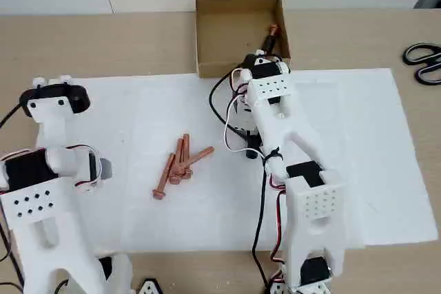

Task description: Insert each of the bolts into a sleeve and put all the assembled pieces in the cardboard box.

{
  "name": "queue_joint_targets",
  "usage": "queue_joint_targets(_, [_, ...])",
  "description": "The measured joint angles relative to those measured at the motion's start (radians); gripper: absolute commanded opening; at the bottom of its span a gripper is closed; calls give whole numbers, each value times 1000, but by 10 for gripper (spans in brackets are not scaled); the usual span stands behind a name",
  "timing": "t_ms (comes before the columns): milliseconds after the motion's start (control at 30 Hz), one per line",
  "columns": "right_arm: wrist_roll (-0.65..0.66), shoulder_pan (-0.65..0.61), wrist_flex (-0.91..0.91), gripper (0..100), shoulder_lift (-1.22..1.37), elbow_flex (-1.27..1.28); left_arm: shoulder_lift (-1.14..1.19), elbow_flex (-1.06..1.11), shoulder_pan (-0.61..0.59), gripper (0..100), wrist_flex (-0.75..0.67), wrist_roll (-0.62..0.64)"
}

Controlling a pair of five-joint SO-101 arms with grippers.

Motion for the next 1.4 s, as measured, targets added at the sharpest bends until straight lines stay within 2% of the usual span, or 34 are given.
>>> queue_joint_targets(133, [2,-2,32,39,6,-25,0,0,0,205,0,0])
queue_joint_targets(267, [2,-32,143,35,-18,-49,0,0,0,205,0,2])
queue_joint_targets(533, [2,-21,166,35,-299,-49,0,0,0,205,0,-2])
queue_joint_targets(633, [2,44,167,35,-385,-49,0,0,0,205,0,0])
queue_joint_targets(800, [3,259,169,35,-439,-44,0,0,0,205,0,0])
queue_joint_targets(900, [132,341,172,35,-439,0,0,0,0,205,0,0])
queue_joint_targets(967, [281,348,172,35,-439,44,0,0,0,205,0,2])
queue_joint_targets(1033, [373,348,172,35,-442,98,0,0,0,205,0,0])
queue_joint_targets(1167, [446,348,170,35,-443,180,0,0,0,205,0,2])
queue_joint_targets(1400, [468,330,107,40,-443,215,0,0,0,205,0,0])
